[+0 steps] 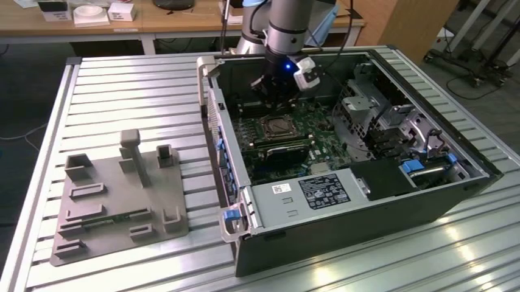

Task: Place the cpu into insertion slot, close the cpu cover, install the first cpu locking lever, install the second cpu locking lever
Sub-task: 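Install the first cpu locking lever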

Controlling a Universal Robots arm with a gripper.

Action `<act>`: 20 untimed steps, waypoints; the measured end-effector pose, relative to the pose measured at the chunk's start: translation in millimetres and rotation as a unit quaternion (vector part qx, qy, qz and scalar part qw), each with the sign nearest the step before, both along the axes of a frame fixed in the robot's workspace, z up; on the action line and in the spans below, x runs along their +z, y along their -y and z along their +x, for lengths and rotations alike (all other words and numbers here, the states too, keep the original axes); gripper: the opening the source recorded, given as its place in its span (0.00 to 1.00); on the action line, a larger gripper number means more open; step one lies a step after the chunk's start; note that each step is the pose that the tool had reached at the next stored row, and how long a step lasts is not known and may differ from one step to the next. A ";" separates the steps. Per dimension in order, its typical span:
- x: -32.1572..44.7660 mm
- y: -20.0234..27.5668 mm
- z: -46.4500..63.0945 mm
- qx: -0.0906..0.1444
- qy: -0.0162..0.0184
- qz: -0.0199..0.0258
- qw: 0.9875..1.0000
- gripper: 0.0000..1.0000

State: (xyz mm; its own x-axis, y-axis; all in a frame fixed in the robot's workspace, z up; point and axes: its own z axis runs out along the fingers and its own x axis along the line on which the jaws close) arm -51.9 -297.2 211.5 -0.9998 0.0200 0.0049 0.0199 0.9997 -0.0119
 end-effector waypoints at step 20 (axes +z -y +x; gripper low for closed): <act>0.1 0.0 -7.3 -0.003 0.000 0.000 1.000 0.11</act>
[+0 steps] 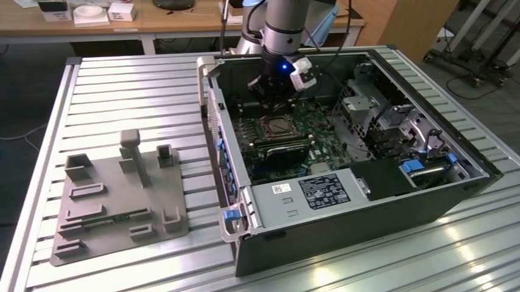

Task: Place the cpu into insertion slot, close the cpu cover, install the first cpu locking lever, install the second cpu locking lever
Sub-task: 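Install the first cpu locking lever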

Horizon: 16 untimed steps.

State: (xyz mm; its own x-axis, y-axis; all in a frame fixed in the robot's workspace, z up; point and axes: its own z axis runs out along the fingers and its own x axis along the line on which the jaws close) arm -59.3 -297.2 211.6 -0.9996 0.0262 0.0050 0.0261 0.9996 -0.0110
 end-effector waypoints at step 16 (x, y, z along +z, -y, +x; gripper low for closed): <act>0.0 -4.5 3.8 0.010 0.000 0.003 1.000 0.11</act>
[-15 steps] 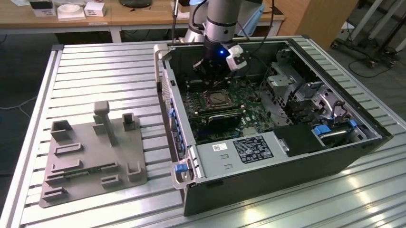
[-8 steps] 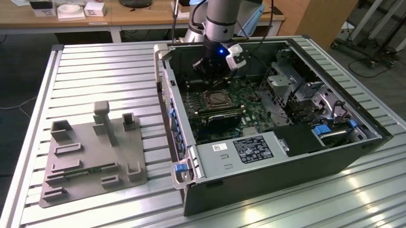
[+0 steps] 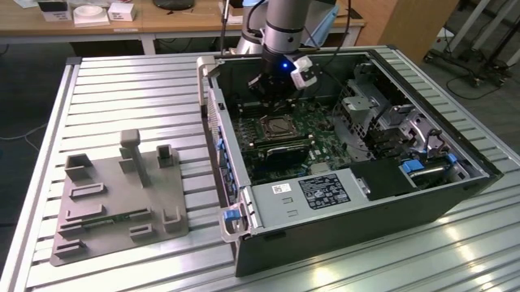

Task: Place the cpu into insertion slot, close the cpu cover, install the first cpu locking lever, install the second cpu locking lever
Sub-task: 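Install the first cpu locking lever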

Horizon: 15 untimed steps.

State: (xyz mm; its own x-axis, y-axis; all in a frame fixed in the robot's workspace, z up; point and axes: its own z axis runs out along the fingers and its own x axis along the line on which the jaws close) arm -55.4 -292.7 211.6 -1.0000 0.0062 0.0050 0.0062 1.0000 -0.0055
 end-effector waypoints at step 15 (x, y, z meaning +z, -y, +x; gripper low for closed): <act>-0.4 -0.2 8.3 0.007 0.000 0.002 1.000 0.11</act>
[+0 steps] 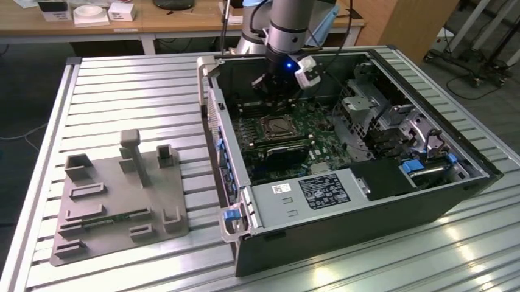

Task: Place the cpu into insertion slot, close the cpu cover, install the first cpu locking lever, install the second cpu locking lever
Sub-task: 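Install the first cpu locking lever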

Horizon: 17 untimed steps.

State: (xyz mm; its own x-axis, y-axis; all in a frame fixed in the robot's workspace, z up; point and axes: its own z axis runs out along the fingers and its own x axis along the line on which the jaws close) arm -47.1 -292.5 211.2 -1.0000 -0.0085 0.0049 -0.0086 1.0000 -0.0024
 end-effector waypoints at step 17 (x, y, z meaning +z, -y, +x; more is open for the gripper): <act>-6.2 -0.3 5.0 0.005 0.000 0.000 1.000 0.11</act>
State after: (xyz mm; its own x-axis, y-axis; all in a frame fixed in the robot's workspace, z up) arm -42.1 -292.2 205.0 -0.9998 -0.0184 0.0046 -0.0184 0.9998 -0.0025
